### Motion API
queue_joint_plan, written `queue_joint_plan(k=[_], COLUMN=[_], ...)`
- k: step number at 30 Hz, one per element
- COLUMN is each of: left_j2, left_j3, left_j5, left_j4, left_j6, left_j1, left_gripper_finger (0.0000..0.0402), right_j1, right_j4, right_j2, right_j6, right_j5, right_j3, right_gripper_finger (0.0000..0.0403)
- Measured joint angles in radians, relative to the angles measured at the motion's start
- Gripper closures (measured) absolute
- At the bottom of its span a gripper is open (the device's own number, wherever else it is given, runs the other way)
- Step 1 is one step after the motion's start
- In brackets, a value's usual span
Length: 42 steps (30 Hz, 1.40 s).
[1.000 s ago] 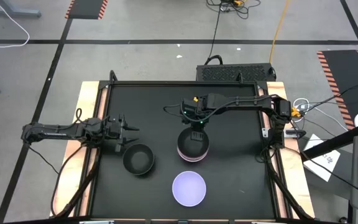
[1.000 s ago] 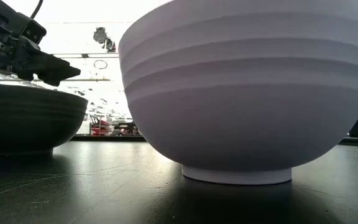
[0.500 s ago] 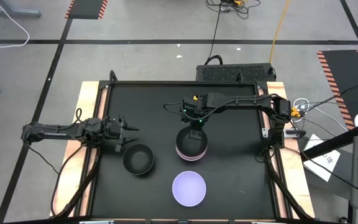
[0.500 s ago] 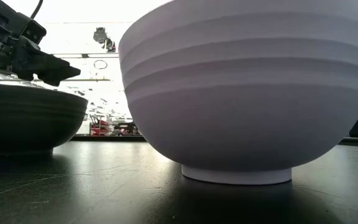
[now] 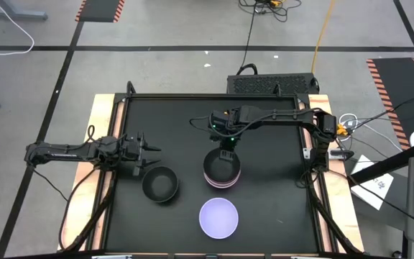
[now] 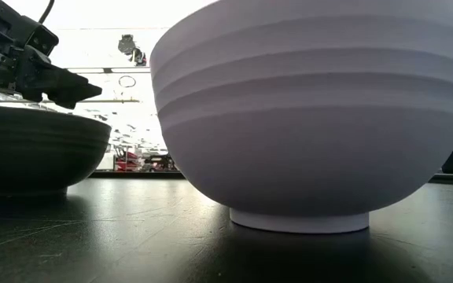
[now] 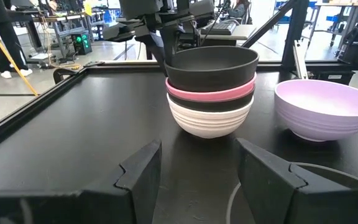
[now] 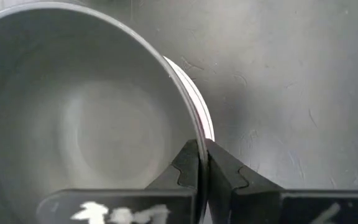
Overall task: Nest bowls inside each other
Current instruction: Stack the top black bowl on top of the top pink bowl
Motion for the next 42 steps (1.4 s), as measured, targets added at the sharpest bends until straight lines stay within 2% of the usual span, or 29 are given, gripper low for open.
queue_joint_plan(k=[4, 8, 22, 31, 37, 42], left_j2=[0.0, 0.0, 0.0, 0.0, 0.0, 0.0], left_j3=[0.0, 0.0, 0.0, 0.0, 0.0, 0.0], left_j5=[0.0, 0.0, 0.0, 0.0, 0.001, 0.001], left_j4=[0.0, 0.0, 0.0, 0.0, 0.0, 0.0], left_j6=[0.0, 0.0, 0.002, 0.0, 0.0, 0.0], left_j1=[0.0, 0.0, 0.0, 0.0, 0.0, 0.0], left_gripper_finger=[0.0199, 0.0199, 0.0199, 0.0199, 0.0199, 0.0199], right_j1=[0.0, 0.008, 0.008, 0.008, -0.01, -0.034], right_j4=[0.001, -0.01, -0.017, -0.014, -0.007, -0.003], right_j2=[0.0, -0.001, -0.002, -0.002, -0.002, -0.013], right_j6=[0.0, 0.011, -0.002, -0.017, -0.022, -0.02], right_j5=[0.009, 0.081, 0.08, 0.072, -0.036, -0.038], right_j3=[0.0, 0.0, 0.0, 0.0, 0.0, 0.0], right_gripper_finger=[0.0402, 0.0402, 0.0395, 0.0323, 0.0273, 0.0242])
